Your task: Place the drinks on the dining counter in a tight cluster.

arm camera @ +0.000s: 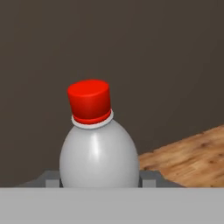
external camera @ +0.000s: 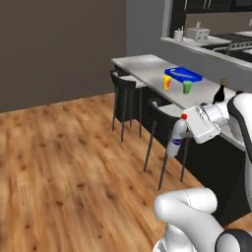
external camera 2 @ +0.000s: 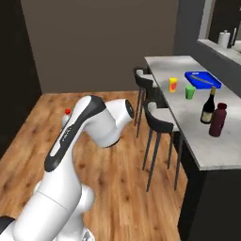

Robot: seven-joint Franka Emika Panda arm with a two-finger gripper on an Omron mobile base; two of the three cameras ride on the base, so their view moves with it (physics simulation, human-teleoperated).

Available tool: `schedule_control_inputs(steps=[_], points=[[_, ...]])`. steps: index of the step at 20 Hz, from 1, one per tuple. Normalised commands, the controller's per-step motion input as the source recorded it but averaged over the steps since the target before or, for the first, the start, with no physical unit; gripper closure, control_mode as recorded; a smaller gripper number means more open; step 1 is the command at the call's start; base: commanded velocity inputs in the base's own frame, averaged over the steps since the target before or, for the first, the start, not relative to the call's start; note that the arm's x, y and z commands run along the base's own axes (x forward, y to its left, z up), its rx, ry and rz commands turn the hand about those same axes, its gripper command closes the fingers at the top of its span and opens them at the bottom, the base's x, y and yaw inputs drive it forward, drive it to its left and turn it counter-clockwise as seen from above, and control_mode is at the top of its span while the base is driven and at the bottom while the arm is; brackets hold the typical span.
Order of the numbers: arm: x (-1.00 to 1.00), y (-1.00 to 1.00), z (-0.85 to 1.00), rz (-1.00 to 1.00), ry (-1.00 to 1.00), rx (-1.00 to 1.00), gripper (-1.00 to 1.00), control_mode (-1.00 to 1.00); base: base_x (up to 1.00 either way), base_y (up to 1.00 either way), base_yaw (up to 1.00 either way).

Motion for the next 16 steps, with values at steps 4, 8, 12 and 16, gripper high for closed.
schedule_control_inputs(steps=[4, 8, 12, 16], points=[[0.00, 0.00, 0.00, 0.00, 0.00, 0.00, 1.00, 1.00, 1.00, 0.74, -0.58], [0.00, 0.00, 0.00, 0.00, 0.00, 0.00, 1.00, 1.00, 1.00, 0.78, -0.59], [0.00, 0.00, 0.00, 0.00, 0.00, 0.00, 1.00, 1.00, 1.00, 0.75, -0.59], [0.00, 0.00, 0.00, 0.00, 0.00, 0.00, 1.00, 1.00, 1.00, 0.73, -0.58]])
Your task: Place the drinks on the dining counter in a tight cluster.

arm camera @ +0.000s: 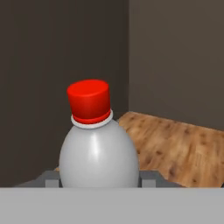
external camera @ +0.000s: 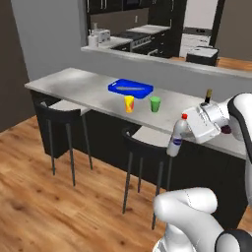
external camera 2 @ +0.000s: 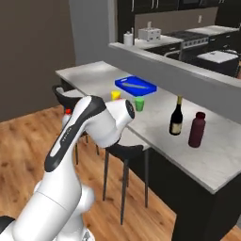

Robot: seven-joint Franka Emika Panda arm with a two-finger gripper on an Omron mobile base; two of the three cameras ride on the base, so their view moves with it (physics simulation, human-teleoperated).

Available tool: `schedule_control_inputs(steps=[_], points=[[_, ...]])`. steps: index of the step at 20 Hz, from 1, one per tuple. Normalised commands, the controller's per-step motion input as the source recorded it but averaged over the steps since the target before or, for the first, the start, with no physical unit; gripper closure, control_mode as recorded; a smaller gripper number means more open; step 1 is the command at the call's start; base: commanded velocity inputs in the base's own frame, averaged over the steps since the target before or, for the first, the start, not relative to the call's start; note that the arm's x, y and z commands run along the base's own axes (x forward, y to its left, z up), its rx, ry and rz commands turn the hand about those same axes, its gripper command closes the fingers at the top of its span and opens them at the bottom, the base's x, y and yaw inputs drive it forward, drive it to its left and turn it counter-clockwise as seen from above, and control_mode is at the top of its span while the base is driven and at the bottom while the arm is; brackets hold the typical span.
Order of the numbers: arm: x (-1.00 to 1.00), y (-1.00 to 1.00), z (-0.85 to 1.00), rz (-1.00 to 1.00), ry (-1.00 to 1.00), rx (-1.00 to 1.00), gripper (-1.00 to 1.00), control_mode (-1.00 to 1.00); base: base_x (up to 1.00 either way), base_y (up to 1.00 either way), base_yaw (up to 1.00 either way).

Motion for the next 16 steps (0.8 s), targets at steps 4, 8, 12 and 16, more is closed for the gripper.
schedule_control_inputs(steps=[4, 8, 12, 16], points=[[0.00, 0.00, 0.00, 0.00, 0.00, 0.00, 1.00, 1.00, 0.87, 0.91, -0.52], [0.00, 0.00, 0.00, 0.00, 0.00, 0.00, 1.00, 1.00, 0.79, 0.88, -0.48], [0.00, 0.00, 0.00, 0.00, 0.00, 0.00, 1.00, 1.00, 0.68, 0.68, -0.55], [0.00, 0.00, 0.00, 0.00, 0.00, 0.00, 1.00, 1.00, 0.54, 0.57, -0.55]])
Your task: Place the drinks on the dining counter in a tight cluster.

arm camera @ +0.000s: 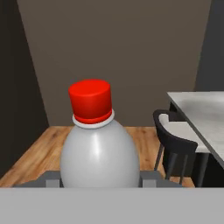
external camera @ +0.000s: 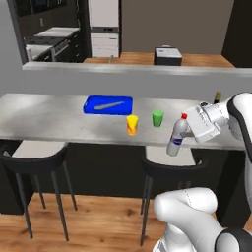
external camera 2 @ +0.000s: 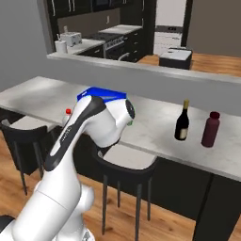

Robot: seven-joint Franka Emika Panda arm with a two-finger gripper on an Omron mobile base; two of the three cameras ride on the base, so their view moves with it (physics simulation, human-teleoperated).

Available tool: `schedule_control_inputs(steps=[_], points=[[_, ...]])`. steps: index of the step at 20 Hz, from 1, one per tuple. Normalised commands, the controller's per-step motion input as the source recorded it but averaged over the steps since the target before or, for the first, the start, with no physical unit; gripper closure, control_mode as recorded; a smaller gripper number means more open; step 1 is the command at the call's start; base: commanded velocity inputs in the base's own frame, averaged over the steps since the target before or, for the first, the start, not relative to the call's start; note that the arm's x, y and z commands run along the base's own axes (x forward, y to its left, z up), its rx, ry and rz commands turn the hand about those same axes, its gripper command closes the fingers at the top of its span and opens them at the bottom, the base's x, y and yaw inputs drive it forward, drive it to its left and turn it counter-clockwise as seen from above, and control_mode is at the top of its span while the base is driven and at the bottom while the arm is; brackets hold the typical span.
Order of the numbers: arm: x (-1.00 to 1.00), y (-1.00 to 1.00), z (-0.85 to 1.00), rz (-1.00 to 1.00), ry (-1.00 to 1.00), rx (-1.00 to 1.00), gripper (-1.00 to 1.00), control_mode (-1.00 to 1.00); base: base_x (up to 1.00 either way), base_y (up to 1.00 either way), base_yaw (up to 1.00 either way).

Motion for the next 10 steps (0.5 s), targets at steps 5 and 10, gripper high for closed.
schedule_control_inputs(steps=[5, 10], points=[[0.00, 0.00, 0.00, 0.00, 0.00, 0.00, 1.00, 1.00, 0.04, -0.21, -0.24], [0.00, 0.00, 0.00, 0.00, 0.00, 0.00, 1.00, 1.00, 0.12, -0.40, 0.04]])
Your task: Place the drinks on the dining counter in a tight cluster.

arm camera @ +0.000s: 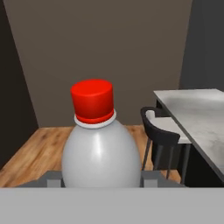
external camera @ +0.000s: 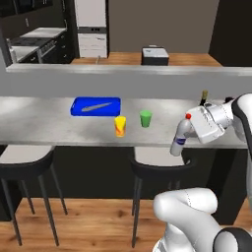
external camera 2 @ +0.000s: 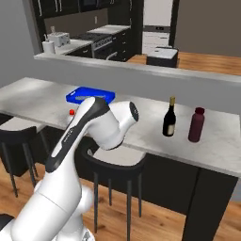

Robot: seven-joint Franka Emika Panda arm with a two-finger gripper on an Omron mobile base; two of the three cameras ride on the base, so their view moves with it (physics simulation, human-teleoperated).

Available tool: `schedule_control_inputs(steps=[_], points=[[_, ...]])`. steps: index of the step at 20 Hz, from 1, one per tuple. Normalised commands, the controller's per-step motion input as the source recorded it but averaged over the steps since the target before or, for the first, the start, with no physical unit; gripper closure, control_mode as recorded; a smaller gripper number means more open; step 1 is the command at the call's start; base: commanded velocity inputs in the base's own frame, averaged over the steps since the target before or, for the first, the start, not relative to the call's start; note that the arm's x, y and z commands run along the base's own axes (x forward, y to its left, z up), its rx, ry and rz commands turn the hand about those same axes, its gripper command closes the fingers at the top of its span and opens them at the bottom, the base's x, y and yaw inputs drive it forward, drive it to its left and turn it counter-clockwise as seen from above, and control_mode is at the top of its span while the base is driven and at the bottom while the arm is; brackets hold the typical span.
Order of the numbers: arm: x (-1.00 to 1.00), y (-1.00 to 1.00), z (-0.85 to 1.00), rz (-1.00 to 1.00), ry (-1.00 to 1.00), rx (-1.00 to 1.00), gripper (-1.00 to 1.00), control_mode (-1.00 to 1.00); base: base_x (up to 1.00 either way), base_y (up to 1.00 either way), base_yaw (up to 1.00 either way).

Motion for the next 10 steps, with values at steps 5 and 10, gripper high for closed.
schedule_control_inputs(steps=[5, 10], points=[[0.00, 0.00, 0.00, 0.00, 0.00, 0.00, 1.00, 1.00, 0.24, -0.44, -0.11], [0.00, 0.00, 0.00, 0.00, 0.00, 0.00, 1.00, 1.00, 0.41, 0.00, -0.42]])
